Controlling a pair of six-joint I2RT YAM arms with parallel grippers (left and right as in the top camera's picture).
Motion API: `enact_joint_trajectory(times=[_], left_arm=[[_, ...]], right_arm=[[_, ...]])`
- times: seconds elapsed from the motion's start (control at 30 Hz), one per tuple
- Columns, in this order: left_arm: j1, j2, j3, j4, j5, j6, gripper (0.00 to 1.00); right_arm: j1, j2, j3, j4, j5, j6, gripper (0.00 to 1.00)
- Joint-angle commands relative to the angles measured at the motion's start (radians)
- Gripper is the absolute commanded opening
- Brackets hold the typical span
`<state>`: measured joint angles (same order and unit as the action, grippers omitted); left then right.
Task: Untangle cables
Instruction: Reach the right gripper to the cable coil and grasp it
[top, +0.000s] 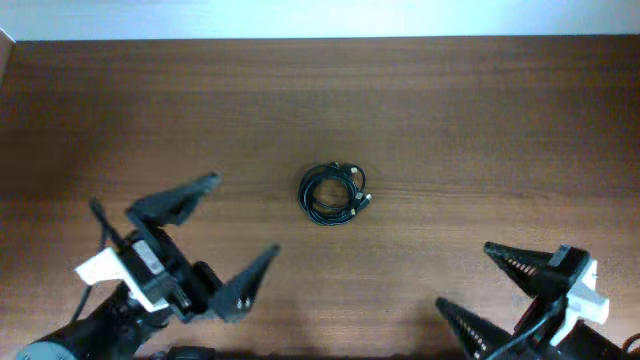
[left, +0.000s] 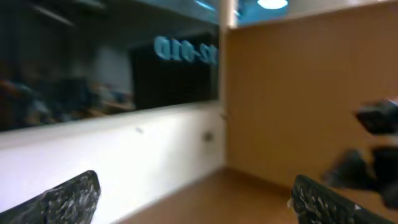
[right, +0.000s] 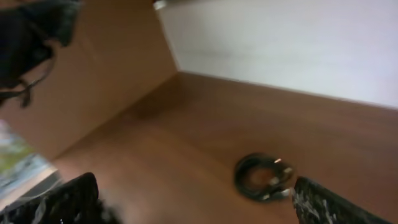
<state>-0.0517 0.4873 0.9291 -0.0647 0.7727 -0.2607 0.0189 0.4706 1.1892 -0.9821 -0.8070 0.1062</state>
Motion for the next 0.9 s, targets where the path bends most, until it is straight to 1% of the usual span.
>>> enact_joint_trajectory(times=[0.0,0.07,0.1,0.13,0.17,0.2,0.23,0.3,0.33,0.43,0.53,0.57,0.6,0.67,0.73,0.8,0.83,0.87], left_arm=[[0.002,0.005,0.007,-0.136,0.134,-0.012,0.99],[0.002,0.006,0.007,-0.2,0.103,-0.011,0.99],[0.002,0.006,0.007,-0.282,0.099,-0.009,0.99],[0.002,0.006,0.007,-0.352,0.086,0.011,0.99],[0.002,0.006,0.007,-0.45,0.038,0.032,0.99],[0.002,0.006,0.007,-0.509,0.0,0.03,0.99],[0.002,0.006,0.007,-0.517,-0.003,0.03,0.99],[0.002,0.006,0.007,-0.516,-0.012,0.03,0.99],[0.002,0.006,0.007,-0.517,-0.014,0.03,0.99],[0.002,0.006,0.007,-0.54,-0.011,0.03,0.99],[0.002,0.006,0.007,-0.54,-0.019,0.03,0.99],[0.002,0.006,0.007,-0.54,-0.027,0.03,0.99],[0.002,0.006,0.007,-0.54,-0.037,0.03,0.99],[0.002,0.006,0.007,-0.54,-0.037,0.03,0.99],[0.002,0.006,0.007,-0.541,-0.037,0.03,0.99],[0.002,0.006,0.007,-0.543,-0.037,0.03,0.99],[0.002,0.006,0.007,-0.543,-0.037,0.03,0.99],[0.002,0.006,0.007,-0.542,-0.037,0.03,0.99]], right_arm=[[-0.007,0.008,-0.002,-0.002,-0.072,0.007,0.99],[-0.007,0.008,-0.014,-0.007,-0.072,0.007,0.99],[-0.007,0.01,-0.028,-0.003,-0.062,0.007,0.99],[-0.007,0.013,-0.041,0.0,-0.014,0.007,0.99],[-0.007,0.023,-0.068,0.003,0.094,0.008,0.99],[-0.007,0.061,-0.109,0.006,0.196,0.009,0.96],[-0.007,0.118,-0.131,0.023,0.226,0.01,0.96],[-0.007,0.236,-0.136,0.056,0.22,0.031,0.96],[-0.004,0.347,-0.136,0.11,0.18,0.031,0.96],[0.035,0.596,-0.136,0.231,0.119,0.047,0.96],[0.16,0.858,-0.136,0.336,0.107,0.056,0.96],[0.213,0.935,-0.136,0.386,0.107,0.056,0.95],[0.277,1.031,-0.136,0.478,0.108,0.056,0.92],[0.335,1.155,-0.135,0.653,0.108,0.048,0.92],[0.348,1.227,-0.135,0.791,0.117,0.021,0.92],[0.348,1.27,-0.135,0.866,0.289,0.022,0.89],[0.348,1.291,-0.135,0.896,0.372,0.021,0.89],[0.348,1.311,-0.135,0.93,0.397,0.021,0.89]])
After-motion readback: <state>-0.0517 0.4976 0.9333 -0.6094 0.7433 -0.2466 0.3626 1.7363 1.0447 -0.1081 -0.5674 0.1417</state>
